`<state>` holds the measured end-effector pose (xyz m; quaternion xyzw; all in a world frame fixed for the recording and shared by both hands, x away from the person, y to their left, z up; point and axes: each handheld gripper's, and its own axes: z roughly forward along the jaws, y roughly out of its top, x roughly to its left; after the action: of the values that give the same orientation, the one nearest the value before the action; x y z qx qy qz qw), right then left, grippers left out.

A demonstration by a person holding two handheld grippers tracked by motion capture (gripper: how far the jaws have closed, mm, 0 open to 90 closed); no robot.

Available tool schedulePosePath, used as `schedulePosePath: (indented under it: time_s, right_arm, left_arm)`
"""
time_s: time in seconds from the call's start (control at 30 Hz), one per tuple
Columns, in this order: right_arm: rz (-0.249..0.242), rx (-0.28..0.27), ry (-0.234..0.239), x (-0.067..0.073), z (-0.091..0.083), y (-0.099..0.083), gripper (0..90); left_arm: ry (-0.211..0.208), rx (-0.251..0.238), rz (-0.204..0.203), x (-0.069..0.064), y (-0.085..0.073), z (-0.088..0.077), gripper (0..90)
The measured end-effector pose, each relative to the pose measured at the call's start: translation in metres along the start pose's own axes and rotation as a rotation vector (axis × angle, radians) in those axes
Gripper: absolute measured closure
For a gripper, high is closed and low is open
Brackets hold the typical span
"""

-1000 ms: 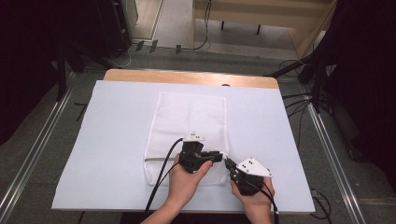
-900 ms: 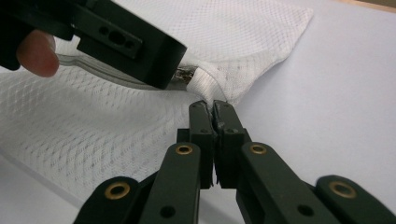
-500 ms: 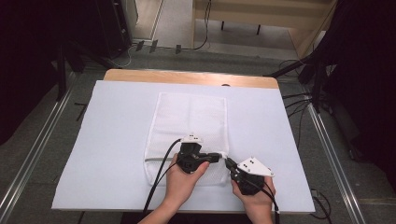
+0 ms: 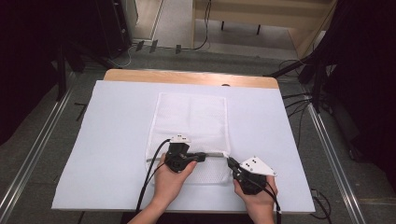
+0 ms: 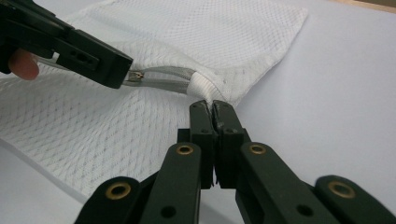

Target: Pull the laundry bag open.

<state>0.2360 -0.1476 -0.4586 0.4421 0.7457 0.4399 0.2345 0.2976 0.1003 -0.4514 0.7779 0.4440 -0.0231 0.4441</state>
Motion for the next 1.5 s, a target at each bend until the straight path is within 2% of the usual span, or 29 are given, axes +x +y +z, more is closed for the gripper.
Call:
schedulePosePath:
  time_s: [0.1, 0.23, 0.3, 0.37, 0.47, 0.5, 0.63, 0.7, 0.87, 1.13, 1.17, 1.3, 1.43, 1.5]
  right_arm:
    - [0.002, 0.005, -0.003, 0.000, -0.001, 0.001, 89.8]
    - [-0.005, 0.007, -0.005, -0.001, -0.001, 0.001, 89.8]
    - [-0.005, 0.009, -0.007, -0.001, -0.002, 0.001, 89.9]
    - [-0.004, 0.009, -0.007, -0.001, -0.002, 0.001, 89.9]
    - [0.005, 0.010, -0.013, -0.004, -0.003, 0.001, 89.9]
    - [0.005, 0.010, -0.013, -0.004, -0.003, 0.001, 89.9]
    - [0.011, 0.008, -0.015, -0.006, -0.005, 0.001, 89.9]
    - [0.013, 0.010, -0.016, -0.007, -0.005, 0.001, 89.9]
    - [0.021, 0.010, -0.013, -0.009, -0.006, 0.001, 89.9]
    - [0.037, 0.014, -0.016, -0.014, -0.007, 0.001, 89.8]
    - [0.035, 0.015, -0.019, -0.014, -0.007, 0.001, 89.9]
    - [0.047, 0.018, -0.013, -0.017, -0.008, 0.000, 89.9]
    - [0.040, 0.024, -0.023, -0.015, -0.006, 0.000, 89.9]
    - [0.052, 0.023, -0.019, -0.016, -0.006, -0.001, 89.8]
  left_arm:
    - [0.023, 0.010, -0.001, 0.013, -0.005, -0.012, 87.3]
    - [0.034, 0.011, -0.013, 0.021, -0.010, -0.022, 87.3]
    - [0.059, 0.015, -0.020, 0.032, -0.017, -0.035, 87.3]
    - [0.066, 0.016, -0.026, 0.035, -0.018, -0.038, 87.3]
    - [0.097, 0.007, -0.054, 0.051, -0.027, -0.055, 87.3]
    - [0.097, 0.007, -0.054, 0.051, -0.027, -0.055, 87.3]
    - [0.125, -0.004, -0.088, 0.069, -0.038, -0.075, 87.3]
    - [0.127, -0.006, -0.094, 0.071, -0.040, -0.077, 87.3]
    - [0.144, -0.018, -0.107, 0.080, -0.047, -0.096, 87.3]
    - [0.160, -0.012, -0.120, 0.090, -0.054, -0.111, 87.4]
    - [0.190, -0.011, -0.111, 0.091, -0.055, -0.114, 87.4]
    - [0.178, -0.016, -0.126, 0.095, -0.059, -0.117, 87.4]
    - [0.191, -0.008, -0.114, 0.092, -0.061, -0.115, 87.4]
    - [0.178, -0.018, -0.121, 0.092, -0.062, -0.116, 87.4]
